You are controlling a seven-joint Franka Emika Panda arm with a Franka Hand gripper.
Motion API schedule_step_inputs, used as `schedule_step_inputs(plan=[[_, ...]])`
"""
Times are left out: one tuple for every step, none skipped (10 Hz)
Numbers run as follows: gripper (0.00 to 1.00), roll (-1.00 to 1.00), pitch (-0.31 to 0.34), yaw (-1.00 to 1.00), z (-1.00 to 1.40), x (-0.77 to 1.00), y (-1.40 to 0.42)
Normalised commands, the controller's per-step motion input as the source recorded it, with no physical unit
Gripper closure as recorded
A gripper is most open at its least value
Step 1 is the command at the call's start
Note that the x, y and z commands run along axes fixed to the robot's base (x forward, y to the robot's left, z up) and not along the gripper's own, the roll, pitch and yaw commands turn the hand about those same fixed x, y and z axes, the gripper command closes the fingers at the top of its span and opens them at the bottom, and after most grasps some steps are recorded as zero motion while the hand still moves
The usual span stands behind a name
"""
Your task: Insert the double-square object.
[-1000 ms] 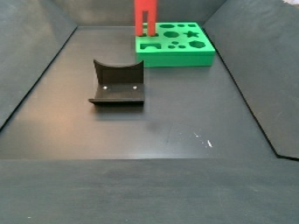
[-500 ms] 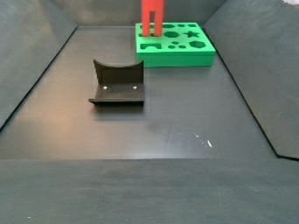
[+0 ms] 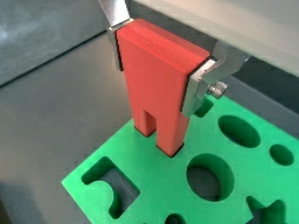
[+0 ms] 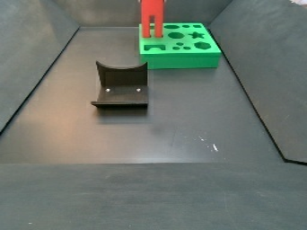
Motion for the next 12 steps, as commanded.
schedule_step_inputs(plan=[[1.0,0.04,0.0,0.0,-0.21,0.07,0.0],[1.0,0.0,0.0,-0.07,-0.22,0.11,-0.04],[1.0,0.0,0.0,-0.17,-0.26,0.24,-0.1],[1.0,0.0,0.0,-0.15,-0.3,0.21,-0.09],[1.0,0.0,0.0,-0.09,-0.29,0.12,-0.05],[1.0,0.0,0.0,-0.05,-0.29,0.05,-0.01],[1.0,0.0,0.0,-0.04,-0.27,0.02,-0.01],[1.0,0.01,0.0,-0.05,-0.27,0.0,-0.01],[1.0,0.01,-0.019,-0.06,-0.28,0.0,0.0],[1.0,0.01,-0.024,-0.05,-0.17,0.0,0.0],[1.0,-0.04,0.0,0.0,0.0,0.0,0.05],[1.0,0.0,0.0,0.0,0.0,0.0,0.0]])
